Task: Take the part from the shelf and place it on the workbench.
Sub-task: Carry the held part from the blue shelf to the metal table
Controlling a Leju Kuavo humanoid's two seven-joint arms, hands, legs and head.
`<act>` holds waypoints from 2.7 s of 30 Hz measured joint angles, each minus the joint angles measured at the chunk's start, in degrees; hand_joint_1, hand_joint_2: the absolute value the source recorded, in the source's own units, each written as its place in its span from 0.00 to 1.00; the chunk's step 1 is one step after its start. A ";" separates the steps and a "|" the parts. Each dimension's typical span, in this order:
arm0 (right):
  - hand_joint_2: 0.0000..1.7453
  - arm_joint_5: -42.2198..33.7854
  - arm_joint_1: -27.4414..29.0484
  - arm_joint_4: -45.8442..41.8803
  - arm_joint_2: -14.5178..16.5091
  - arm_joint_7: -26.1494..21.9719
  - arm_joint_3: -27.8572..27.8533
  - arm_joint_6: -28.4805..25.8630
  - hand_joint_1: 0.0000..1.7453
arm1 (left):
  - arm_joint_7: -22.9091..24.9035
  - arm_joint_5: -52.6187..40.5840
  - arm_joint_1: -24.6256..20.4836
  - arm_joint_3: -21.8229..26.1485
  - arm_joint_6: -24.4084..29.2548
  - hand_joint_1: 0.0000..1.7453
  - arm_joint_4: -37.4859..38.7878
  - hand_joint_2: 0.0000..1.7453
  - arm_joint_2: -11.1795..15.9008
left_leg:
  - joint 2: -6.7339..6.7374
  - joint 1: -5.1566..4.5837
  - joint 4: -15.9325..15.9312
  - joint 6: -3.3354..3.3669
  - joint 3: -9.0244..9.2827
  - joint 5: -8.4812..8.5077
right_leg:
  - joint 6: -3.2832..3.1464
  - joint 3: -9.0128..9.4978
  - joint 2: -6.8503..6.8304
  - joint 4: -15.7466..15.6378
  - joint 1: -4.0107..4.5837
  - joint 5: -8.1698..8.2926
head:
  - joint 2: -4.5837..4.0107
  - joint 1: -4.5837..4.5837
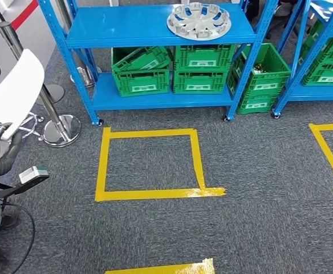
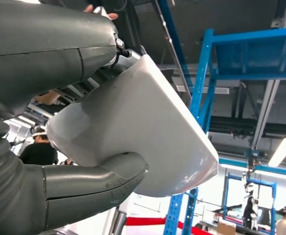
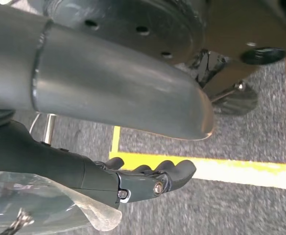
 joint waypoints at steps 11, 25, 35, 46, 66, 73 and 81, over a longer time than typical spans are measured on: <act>0.00 0.01 0.24 -0.45 -0.07 0.18 0.13 -0.04 0.00 | 0.00 0.86 -0.65 -0.90 0.01 1.00 0.45 1.00 0.34 | -0.11 -0.18 1.86 -1.73 -2.22 0.57 | -0.60 5.37 0.20 -8.18 -0.78 4.02 | 0.00 -0.03; 0.00 -0.39 0.25 -1.03 -0.11 0.49 0.18 -0.16 0.00 | 0.00 1.74 -2.24 -2.10 -0.33 1.00 1.54 1.00 0.93 | -0.45 -0.11 3.28 -2.00 -1.17 -1.43 | -1.13 2.76 0.13 -6.93 -0.25 5.72 | 0.00 -0.20; 0.00 -0.48 0.40 -1.32 -0.32 1.01 0.62 -0.15 0.00 | 0.00 2.10 -2.49 -2.87 -0.33 1.00 1.99 1.00 0.80 | -0.34 -0.03 2.94 0.12 -4.04 1.16 | 0.49 -2.18 0.09 6.41 -0.40 -1.43 | 0.00 0.07; 0.00 -0.08 0.38 -1.48 -0.62 1.34 0.87 -0.71 0.00 | 0.00 2.32 -2.62 -3.24 -0.31 1.00 2.11 1.00 0.81 | -0.35 -0.31 2.74 -1.01 -4.85 2.61 | -0.93 5.95 0.10 -8.02 -0.03 3.21 | 0.00 -0.03; 0.00 1.75 0.36 -1.90 -0.67 1.81 2.44 -2.15 0.00 | 0.00 2.34 -2.45 -3.05 -0.20 1.00 2.14 1.00 0.84 | -1.91 0.80 1.47 -1.03 -5.70 4.46 | 1.68 3.43 1.43 -1.82 -1.60 0.51 | -0.01 0.22; 0.00 2.05 0.37 -2.03 -0.77 2.30 2.55 -2.13 0.00 | 0.14 2.40 -2.68 -2.78 -0.17 1.00 2.21 1.00 0.86 | -3.34 1.00 3.57 -3.53 -7.41 3.96 | -1.30 6.69 1.14 -7.63 -1.44 2.73 | 0.00 -0.20; 0.00 2.18 0.37 -2.16 -0.81 2.43 2.99 -2.29 0.00 | 0.15 2.41 -2.79 -2.72 -0.17 1.00 2.53 1.00 0.66 | 0.11 0.51 11.40 -2.71 -7.58 -0.64 | -2.05 6.04 -3.72 -7.67 -0.34 3.12 | 0.00 -0.47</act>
